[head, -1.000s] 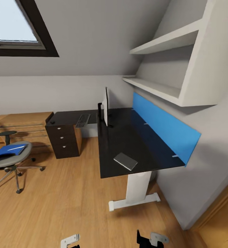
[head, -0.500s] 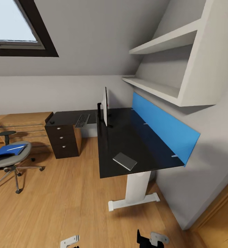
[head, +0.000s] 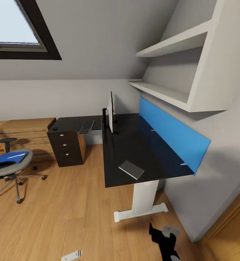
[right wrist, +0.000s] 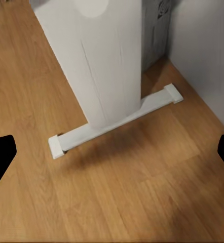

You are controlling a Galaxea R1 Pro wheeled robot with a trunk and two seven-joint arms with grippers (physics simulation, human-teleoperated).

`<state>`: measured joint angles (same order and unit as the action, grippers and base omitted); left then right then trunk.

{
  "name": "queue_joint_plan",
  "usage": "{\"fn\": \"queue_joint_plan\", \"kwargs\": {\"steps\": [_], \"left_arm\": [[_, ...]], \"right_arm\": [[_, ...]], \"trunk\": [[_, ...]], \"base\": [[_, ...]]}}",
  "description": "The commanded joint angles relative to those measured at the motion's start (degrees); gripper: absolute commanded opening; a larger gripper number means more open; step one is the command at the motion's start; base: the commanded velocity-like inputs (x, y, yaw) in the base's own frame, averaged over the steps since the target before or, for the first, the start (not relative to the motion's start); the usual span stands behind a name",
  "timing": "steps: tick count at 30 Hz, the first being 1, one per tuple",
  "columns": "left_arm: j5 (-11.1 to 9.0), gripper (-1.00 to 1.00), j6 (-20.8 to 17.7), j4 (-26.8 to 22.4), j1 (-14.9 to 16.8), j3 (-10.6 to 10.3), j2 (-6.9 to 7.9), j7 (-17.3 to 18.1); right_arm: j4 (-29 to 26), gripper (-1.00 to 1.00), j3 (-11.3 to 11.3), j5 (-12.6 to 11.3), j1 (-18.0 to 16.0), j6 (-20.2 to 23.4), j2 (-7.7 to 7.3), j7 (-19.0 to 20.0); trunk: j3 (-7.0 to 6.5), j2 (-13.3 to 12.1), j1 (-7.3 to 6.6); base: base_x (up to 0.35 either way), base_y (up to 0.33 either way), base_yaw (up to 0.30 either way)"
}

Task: In the bedroom, organize the workspace by keeping the computer under the desk, ensuring the monitor is on the desk, placing the keyboard on the desk next to the monitor, placing the mouse on the desk next to the keyboard, moving the folder from the swivel chair onto the desk next to the mouse, stacking the notebook on top of the folder with the pen on top of the notebook, and positioning the swivel chair next to the desk.

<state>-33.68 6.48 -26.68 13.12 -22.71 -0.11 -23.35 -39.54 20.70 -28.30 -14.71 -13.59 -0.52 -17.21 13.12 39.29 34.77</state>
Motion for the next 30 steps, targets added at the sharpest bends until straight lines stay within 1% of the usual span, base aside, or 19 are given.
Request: {"fn": "queue_joint_plan", "kwargs": {"steps": [1, 2, 5, 6, 8, 9, 11, 13, 17, 26, 30], "left_arm": [[-0.6, 1.0, 0.4, 0.1, 0.1, -0.5, 0.04, -0.4], [-0.6, 1.0, 0.4, 0.1, 0.1, -0.5, 0.03, -0.3], [-0.6, 1.0, 0.4, 0.2, 0.1, -0.5, 0.03, -0.4], [-0.6, 1.0, 0.4, 0.2, 0.1, -0.5, 0.03, -0.3], [-0.6, 1.0, 0.5, 0.2, 0.1, -0.5, 0.03, -0.3], [-0.6, 1.0, 0.5, 0.2, 0.1, -0.5, 0.03, -0.3], [-0.6, 1.0, 0.5, 0.2, 0.1, -0.5, 0.04, -0.3], [-0.6, 1.0, 0.5, 0.2, 0.1, -0.5, 0.07, -0.3], [-0.6, 1.0, 0.5, 0.2, 0.1, -0.4, 0.1, -0.4], [-0.5, 1.0, 0.5, 0.2, 0.1, -0.4, 0.11, -0.4], [-0.5, 1.0, 0.5, 0.2, 0.1, -0.4, 0.13, -0.4]], "right_arm": [[-4.2, 1.0, -0.1, -0.7, -0.1, 4.0, -1.44, -1.5], [-8.7, 1.0, -0.5, -1.1, 0.0, 8.6, -2.95, -2.5], [-15.6, 1.0, -0.8, -2.3, 0.0, 16.1, -4.9, -3.9], [-21.0, 1.0, -1.6, -3.4, 0.1, 22.3, -5.86, -5.6], [-25.9, 1.0, -2.8, -4.2, 0.2, 27.5, -6.51, -7.4], [-30.2, 1.0, -4.6, -4.8, 0.2, 31.2, -6.92, -9.1], [-33.7, 1.0, -6.3, -5.2, 0.3, 33.8, -7.19, -10.2], [-36.4, 1.0, -7.5, -5.5, 0.3, 35.7, -7.36, -11.0], [-40.3, 1.0, -9.2, -5.9, 0.4, 38.3, -7.56, -12.0], [-44.1, 1.0, -9.7, -5.8, 0.4, 39.2, -7.63, -12.4], [-44.4, 1.0, -9.6, -5.6, 0.4, 39.1, -7.65, -12.2]], "trunk": [[0.09, 0.1, 0.01], [0.09, 0.1, 0.01], [0.09, 0.1, 0.01], [0.09, 0.1, 0.01], [0.09, 0.1, 0.01], [0.09, 0.1, 0.01], [0.09, 0.1, 0.01], [0.09, 0.1, 0.01], [0.09, 0.1, 0.01], [0.09, 0.1, 0.01], [0.09, 0.1, 0.01]], "base": [[0.0, 0.0, 0.0], [0.0, 0.0, 0.0], [0.0, 0.0, 0.0], [0.0, 0.0, 0.0], [0.0, 0.0, 0.0], [0.0, 0.0, 0.0], [0.0, 0.0, 0.0], [0.0, 0.0, 0.0], [0.0, 0.0, 0.0], [0.0, 0.0, -0.008], [0.0, 0.0, 0.0]]}}
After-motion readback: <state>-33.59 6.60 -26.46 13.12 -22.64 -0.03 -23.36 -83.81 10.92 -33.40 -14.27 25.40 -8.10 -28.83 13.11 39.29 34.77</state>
